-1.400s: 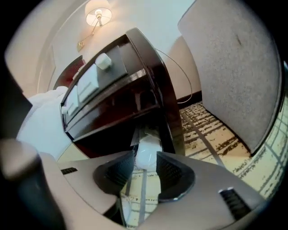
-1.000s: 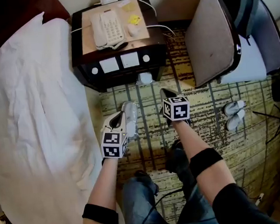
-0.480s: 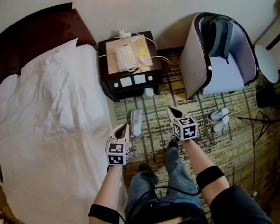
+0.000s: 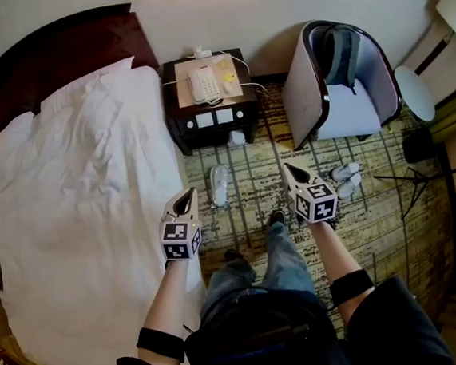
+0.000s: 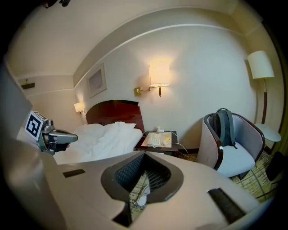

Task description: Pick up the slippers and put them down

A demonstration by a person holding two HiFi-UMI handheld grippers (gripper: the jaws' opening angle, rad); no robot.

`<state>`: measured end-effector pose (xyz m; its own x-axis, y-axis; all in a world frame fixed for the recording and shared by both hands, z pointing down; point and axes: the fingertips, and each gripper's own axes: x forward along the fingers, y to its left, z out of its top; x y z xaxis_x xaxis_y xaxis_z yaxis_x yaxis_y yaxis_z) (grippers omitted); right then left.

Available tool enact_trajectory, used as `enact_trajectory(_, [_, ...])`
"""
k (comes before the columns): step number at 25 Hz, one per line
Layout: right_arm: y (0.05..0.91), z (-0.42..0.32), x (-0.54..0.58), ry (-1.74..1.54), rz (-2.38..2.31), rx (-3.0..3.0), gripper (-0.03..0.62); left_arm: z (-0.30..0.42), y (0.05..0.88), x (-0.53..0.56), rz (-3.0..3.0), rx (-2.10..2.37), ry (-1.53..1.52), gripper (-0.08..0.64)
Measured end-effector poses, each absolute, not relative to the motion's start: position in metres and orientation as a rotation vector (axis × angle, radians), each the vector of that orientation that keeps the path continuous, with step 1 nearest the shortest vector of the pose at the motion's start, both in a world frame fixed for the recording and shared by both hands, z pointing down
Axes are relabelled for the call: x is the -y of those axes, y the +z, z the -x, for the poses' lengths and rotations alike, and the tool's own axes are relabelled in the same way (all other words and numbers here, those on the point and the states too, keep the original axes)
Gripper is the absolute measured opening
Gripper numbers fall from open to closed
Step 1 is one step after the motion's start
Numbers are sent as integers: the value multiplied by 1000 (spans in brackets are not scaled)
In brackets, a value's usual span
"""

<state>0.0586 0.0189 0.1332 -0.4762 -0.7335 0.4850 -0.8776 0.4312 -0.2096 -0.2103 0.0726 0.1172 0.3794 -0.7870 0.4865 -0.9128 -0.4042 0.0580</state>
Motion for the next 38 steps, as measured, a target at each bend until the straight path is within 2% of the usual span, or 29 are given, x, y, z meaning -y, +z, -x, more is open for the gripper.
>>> enact_trajectory(9, [122,-93,-67,620,-1410,2317,8,208,95,-114,-2305,1522,542,0])
enact_trajectory(24, [149,-158,-79,639,-1312,2307,6,166,107,-140,-2199,1611,535,0])
enact_trajectory(38, [154,-154,-82,681,-1324,2312,6,155,116,-134,-2187,1577,515,0])
